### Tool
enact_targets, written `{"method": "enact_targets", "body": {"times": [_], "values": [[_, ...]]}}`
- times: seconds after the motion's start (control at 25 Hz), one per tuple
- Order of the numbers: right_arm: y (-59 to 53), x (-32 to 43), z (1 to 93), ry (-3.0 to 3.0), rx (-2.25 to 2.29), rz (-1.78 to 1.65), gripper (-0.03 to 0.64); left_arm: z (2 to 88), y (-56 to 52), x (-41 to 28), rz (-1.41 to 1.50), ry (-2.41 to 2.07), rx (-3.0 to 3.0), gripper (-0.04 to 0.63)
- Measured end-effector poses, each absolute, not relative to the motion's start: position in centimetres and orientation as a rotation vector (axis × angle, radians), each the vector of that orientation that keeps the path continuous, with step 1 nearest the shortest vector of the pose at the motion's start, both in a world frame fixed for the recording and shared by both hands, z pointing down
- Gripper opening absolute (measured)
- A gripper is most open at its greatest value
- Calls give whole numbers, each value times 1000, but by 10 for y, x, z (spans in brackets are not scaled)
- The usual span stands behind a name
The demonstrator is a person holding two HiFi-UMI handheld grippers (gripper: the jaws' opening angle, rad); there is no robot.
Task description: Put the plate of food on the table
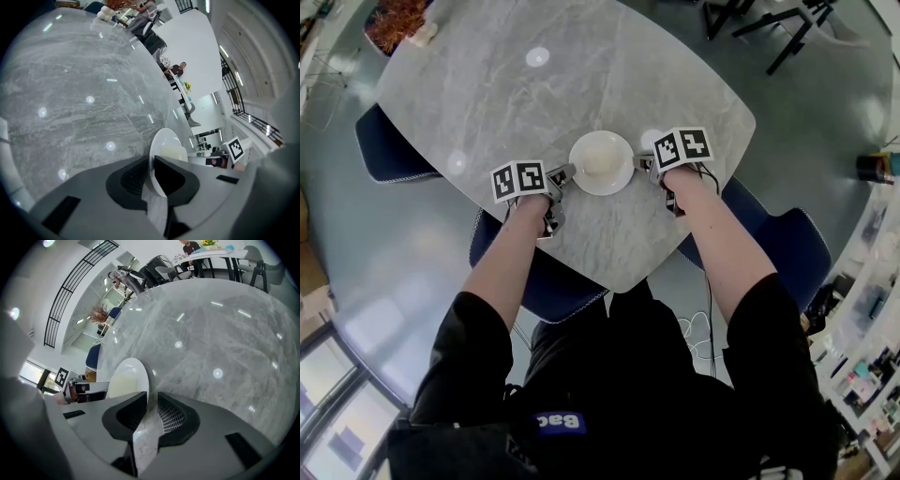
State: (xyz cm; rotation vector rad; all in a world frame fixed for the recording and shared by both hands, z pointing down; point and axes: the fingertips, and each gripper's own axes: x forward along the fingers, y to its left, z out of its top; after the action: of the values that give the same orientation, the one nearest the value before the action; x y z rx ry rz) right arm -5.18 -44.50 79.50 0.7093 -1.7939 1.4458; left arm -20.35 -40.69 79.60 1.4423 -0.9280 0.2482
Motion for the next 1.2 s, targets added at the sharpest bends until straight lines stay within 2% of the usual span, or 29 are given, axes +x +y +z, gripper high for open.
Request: {"method": "enact_targets", "body": {"times": [0.2, 0.64, 1.2], "values": [[-441, -45, 794, -1795, 724, 1435, 57, 794, -410, -214, 338, -998, 1478, 49], [-410, -32, 762, -1896, 803, 1538, 57, 768, -383, -224, 274, -1057, 1478, 49], [-325, -28, 707, -2011, 853, 1487, 55, 691, -290, -165, 381, -1021, 1679, 49]]}}
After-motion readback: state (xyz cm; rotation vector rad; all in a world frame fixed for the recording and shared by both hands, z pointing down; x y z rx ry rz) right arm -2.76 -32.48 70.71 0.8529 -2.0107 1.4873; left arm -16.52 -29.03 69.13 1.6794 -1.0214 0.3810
